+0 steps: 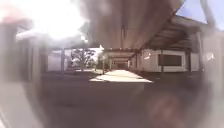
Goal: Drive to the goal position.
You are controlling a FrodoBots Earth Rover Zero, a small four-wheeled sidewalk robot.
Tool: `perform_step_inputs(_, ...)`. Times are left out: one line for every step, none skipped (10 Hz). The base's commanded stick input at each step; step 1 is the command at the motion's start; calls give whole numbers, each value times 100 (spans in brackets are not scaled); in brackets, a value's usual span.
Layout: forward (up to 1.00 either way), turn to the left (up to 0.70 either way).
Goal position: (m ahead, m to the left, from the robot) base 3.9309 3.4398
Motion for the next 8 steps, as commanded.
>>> perform_step_inputs(70, 0)
perform_step_inputs(70, 0)
perform_step_inputs(70, 0)
perform_step_inputs(70, 0)
perform_step_inputs(70, 0)
perform_step_inputs(70, 0)
perform_step_inputs(70, 0)
perform_step_inputs(70, 0)
